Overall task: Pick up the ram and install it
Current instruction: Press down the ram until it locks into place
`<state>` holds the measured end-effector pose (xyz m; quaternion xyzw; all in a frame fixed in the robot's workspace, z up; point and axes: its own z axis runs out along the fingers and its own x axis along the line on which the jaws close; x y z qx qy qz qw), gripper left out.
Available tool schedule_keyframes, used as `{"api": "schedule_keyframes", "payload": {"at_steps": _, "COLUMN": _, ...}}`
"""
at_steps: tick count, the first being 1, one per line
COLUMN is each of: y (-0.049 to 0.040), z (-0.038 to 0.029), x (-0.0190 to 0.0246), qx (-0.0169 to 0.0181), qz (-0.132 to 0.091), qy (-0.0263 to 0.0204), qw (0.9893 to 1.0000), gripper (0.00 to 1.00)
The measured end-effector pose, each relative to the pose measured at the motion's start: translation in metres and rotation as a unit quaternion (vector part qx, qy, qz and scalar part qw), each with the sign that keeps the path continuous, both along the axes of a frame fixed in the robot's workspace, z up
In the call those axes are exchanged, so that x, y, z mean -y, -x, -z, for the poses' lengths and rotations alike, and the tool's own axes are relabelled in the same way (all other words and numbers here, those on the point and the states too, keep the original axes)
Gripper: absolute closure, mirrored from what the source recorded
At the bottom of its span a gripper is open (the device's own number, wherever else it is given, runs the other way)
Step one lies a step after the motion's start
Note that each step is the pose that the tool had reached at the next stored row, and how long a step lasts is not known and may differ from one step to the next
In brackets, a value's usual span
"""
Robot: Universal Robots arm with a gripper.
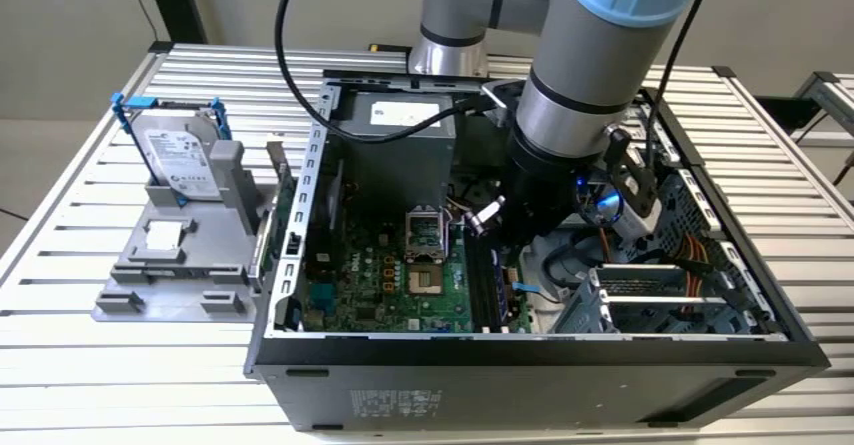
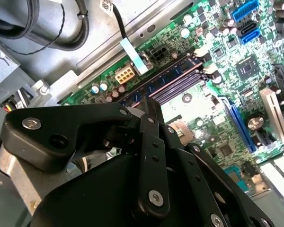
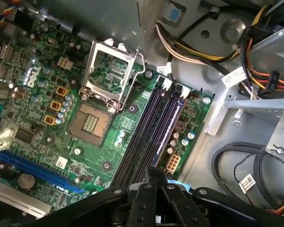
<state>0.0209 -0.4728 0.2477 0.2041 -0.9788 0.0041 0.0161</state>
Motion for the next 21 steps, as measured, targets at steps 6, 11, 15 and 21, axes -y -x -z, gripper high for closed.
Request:
{"api": "schedule_keyframes", "payload": {"at_steps": 6, "y": 0.0, "z": 0.0, "x": 0.0, "qx": 0.0, "qz": -0.027, "qy": 0.0, "qw": 0.9996, "gripper": 1.0}}
{"api": "schedule_keyframes", "payload": {"at_steps": 11, "y": 0.0, "z": 0.0, "x": 0.0, "qx": 0.0, "qz": -0.05, "qy": 0.0, "qw": 0.9988, "gripper": 1.0}}
{"api": "schedule_keyframes", "payload": {"at_steps": 15, "y": 0.0, "z": 0.0, "x": 0.0, "qx": 0.0, "qz": -0.069, "qy": 0.0, "qw": 0.9976, "gripper": 1.0}}
{"api": "schedule_keyframes", "payload": {"at_steps": 21, "y": 0.0, "z": 0.0, "x": 0.0, "qx": 0.0, "qz": -0.095, "qy": 0.0, "qw": 0.9955, "gripper": 1.0}}
